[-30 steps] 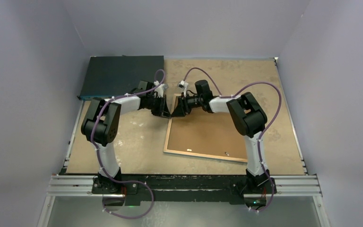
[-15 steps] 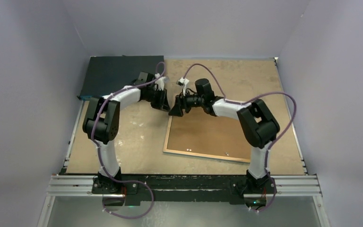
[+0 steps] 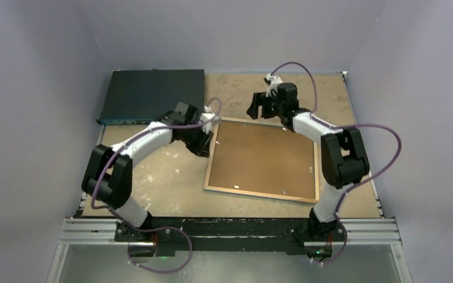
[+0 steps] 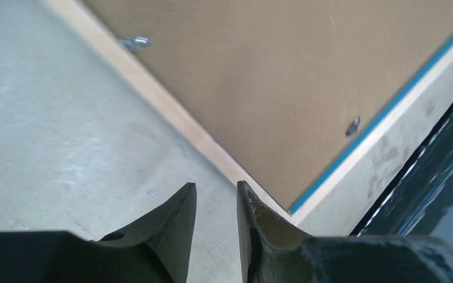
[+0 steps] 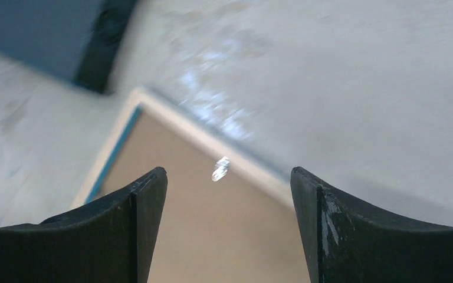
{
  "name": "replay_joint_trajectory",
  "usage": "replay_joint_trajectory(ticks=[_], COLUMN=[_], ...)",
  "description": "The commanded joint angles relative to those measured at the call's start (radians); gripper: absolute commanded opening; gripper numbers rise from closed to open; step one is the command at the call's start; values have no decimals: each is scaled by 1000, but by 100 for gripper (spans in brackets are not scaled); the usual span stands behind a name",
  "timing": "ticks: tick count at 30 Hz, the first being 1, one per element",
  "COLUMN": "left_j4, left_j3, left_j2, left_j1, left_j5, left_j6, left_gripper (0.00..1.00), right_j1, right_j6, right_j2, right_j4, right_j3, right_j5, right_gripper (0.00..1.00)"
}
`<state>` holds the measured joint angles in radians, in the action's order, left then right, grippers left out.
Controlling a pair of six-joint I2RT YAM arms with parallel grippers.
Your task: Put the photo into the frame
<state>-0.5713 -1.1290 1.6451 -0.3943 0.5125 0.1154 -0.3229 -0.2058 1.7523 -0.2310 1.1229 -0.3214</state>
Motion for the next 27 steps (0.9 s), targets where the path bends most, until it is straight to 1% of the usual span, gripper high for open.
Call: replay_joint_trajectory(ticks=[1,3,5,8,11,14,16,19,22,25,27], left_j4=[-18,-60,-86,-112,-98,-78,-63,-9,93,230,279], left_j3=[63,68,88,110,130,155,172,217,277,334,342], left_j2=[-160,-166,-165,-163,-152,-144,-145,-146,-147,-140,-140], left_j1=[-186,-271,-360,-494,-579,-639,-675,-717,-744,-745,-738], left_j5=[-188,-256,-311,-384,-415,-428,-440,-503,-645,-858,-923], left_j6=[219,280,324,359,356,353,347,329,326,353,374], left_gripper=[31,32,33,35,36,40,53,57,58,58,58], right_j1=[20,31,34,40,47,55,60,66,70,77,84], right_j6=[5,-4,-7,-9,-10,-11,-12,-7,-8,-10,-17], right_j2=[175,268,320,361,380,385,389,392,396,398,402], right_j4=[144,185,205,204,213,215,220,228,229,246,278], right_j3=[270,356,410,437,446,438,437,436,435,426,424], right_j5=[135,147,156,160,158,149,137,133,127,120,123], right_gripper=[80,80,80,79,79,79,79,79,79,77,76])
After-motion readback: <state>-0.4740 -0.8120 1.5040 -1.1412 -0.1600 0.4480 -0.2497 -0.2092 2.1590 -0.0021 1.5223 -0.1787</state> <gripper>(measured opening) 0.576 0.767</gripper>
